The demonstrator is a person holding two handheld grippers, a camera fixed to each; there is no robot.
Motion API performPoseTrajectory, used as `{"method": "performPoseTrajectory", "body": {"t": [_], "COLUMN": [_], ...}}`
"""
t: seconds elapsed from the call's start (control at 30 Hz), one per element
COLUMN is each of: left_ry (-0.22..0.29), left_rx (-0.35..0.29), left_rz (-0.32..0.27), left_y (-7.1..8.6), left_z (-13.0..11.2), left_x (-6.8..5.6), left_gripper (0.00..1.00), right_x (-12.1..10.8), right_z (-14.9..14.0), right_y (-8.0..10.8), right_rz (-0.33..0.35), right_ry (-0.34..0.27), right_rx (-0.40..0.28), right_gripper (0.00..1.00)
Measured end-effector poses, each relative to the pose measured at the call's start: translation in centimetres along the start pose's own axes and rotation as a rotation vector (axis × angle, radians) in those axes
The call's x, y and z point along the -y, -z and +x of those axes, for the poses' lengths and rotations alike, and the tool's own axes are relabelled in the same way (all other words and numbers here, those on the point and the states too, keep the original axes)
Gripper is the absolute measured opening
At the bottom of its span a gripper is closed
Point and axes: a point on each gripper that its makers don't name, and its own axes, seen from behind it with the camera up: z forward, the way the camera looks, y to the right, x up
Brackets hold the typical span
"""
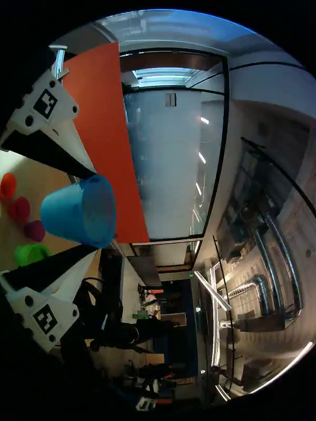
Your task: Pour water
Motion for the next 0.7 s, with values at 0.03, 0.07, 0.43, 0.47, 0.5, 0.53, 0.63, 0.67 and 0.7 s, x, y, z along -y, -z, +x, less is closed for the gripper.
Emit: {"method": "performPoseTrajectory", "body": {"t": [0.03, 0.07, 0.43, 0.47, 0.5, 0.53, 0.63, 0.67, 0.7], "left_ry": [-0.001, -0.002, -0.022, -0.022, -0.022, -0.021, -0.020, -0.020, -0.019], "left_rx": [0.000, 0.000, 0.009, 0.009, 0.009, 0.009, 0.010, 0.010, 0.011], "left_rz": [0.000, 0.000, 0.015, 0.015, 0.016, 0.017, 0.021, 0.023, 0.024], "left_y": [0.1, 0.2, 1.3, 1.4, 1.4, 1.5, 1.8, 1.9, 2.0], "left_z": [0.0, -0.1, -0.9, -0.9, -1.0, -1.1, -1.6, -1.8, -2.0], "left_x": [0.0, 0.0, 0.2, 0.2, 0.2, 0.1, 0.0, -0.1, -0.1], "left_gripper": [0.86, 0.86, 0.86, 0.86, 0.86, 0.86, 0.86, 0.86, 0.86], "right_x": [0.0, 0.0, -0.6, -0.7, -0.9, -1.0, -1.5, -1.7, -1.8], "right_z": [0.0, 0.0, 0.4, 0.5, 0.5, 0.5, 0.5, 0.5, 0.5], "right_y": [0.1, 0.1, 2.1, 2.4, 2.6, 2.9, 3.8, 4.1, 4.4], "right_rz": [-0.001, -0.003, -0.039, -0.044, -0.050, -0.056, -0.075, -0.081, -0.087], "right_ry": [0.000, -0.001, -0.004, -0.005, -0.005, -0.006, -0.009, -0.011, -0.013], "right_rx": [0.001, 0.002, 0.011, 0.012, 0.013, 0.013, 0.016, 0.017, 0.019], "right_gripper": [0.88, 0.88, 0.88, 0.88, 0.88, 0.88, 0.88, 0.88, 0.88]}}
